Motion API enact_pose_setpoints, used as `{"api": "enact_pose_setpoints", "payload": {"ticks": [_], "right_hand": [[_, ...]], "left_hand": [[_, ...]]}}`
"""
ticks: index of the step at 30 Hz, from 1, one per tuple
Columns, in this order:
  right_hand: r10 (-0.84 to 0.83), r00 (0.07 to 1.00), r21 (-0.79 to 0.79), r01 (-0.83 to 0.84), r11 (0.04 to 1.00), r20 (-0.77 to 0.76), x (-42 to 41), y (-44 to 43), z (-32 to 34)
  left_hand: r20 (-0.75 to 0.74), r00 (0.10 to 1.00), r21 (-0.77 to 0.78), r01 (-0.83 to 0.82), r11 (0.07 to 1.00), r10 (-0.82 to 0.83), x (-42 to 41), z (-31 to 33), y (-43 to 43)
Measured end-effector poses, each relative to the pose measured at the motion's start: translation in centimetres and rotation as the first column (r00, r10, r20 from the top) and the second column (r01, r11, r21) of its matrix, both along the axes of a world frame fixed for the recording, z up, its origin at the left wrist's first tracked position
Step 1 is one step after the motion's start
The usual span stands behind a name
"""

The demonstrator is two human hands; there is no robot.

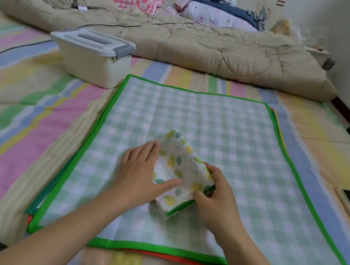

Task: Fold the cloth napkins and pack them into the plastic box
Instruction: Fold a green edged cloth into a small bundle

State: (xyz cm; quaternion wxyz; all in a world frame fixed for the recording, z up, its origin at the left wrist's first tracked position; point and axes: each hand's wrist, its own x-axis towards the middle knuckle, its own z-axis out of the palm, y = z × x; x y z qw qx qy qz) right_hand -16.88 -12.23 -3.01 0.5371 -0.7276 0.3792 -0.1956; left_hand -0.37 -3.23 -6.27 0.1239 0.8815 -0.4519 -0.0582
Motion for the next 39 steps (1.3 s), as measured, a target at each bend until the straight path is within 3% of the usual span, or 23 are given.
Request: {"api": "enact_pose_setpoints", "payload": {"ticks": [3,6,10,12,17,18,20,21,23,27,29,31,39], "right_hand": [[0.074,0.997,-0.137,-0.077,0.988,-0.027,2.7,-1.0,1.7],[0.172,0.982,-0.195,-0.186,0.963,-0.083,6.7,-1.5,3.5],[0.212,0.975,-0.185,-0.22,0.958,-0.06,13.3,-1.3,4.8],[0.206,0.978,-0.116,-0.204,0.972,0.01,16.9,-1.1,4.9],[0.156,0.953,0.237,-0.219,0.946,0.261,26.7,-1.0,5.0],[0.142,0.956,0.223,-0.201,0.954,0.255,28.6,-1.2,5.0],[0.168,0.979,-0.017,-0.167,0.986,0.113,32.4,-1.8,4.8],[0.185,0.983,-0.209,-0.185,0.96,-0.02,34.1,-2.2,4.7],[0.162,0.959,-0.529,-0.264,0.806,-0.232,37.2,-3.2,4.6],[0.067,0.921,-0.748,-0.353,0.562,-0.384,42.0,-5.4,5.1],[0.023,0.926,-0.81,-0.341,0.478,-0.376,43.3,-6.4,5.1],[0.011,0.947,-0.838,-0.289,0.464,-0.32,44.1,-7.6,4.8],[0.145,0.953,-0.731,-0.298,0.614,-0.266,43.5,-13.2,3.8]], "left_hand": [[-0.25,0.956,-0.275,-0.222,0.936,0.153,3.1,1.8,0.8],[-0.396,0.889,-0.327,-0.37,0.87,0.229,7.7,2.8,2.5],[-0.522,0.828,-0.462,-0.478,0.747,0.206,13.2,2.6,5.5],[-0.618,0.764,-0.508,-0.569,0.647,0.188,15.8,2.8,6.8],[-0.778,0.608,-0.527,-0.768,0.364,0.156,22.7,2.5,9.0],[-0.777,0.607,-0.534,-0.776,0.336,0.168,24.2,2.0,9.2],[-0.77,0.609,-0.549,-0.783,0.292,0.188,26.5,1.5,9.3],[-0.764,0.614,-0.558,-0.783,0.275,0.198,27.6,1.4,9.2],[-0.744,0.633,-0.582,-0.772,0.256,0.214,29.2,1.2,8.6],[-0.722,0.649,-0.605,-0.76,0.237,0.239,32.3,0.9,7.1],[-0.728,0.647,-0.602,-0.761,0.24,0.227,33.6,0.4,6.4],[-0.737,0.642,-0.598,-0.765,0.239,0.21,34.4,-0.2,5.7],[-0.713,0.672,-0.621,-0.737,0.265,0.198,35.4,-1.2,1.9]]}}
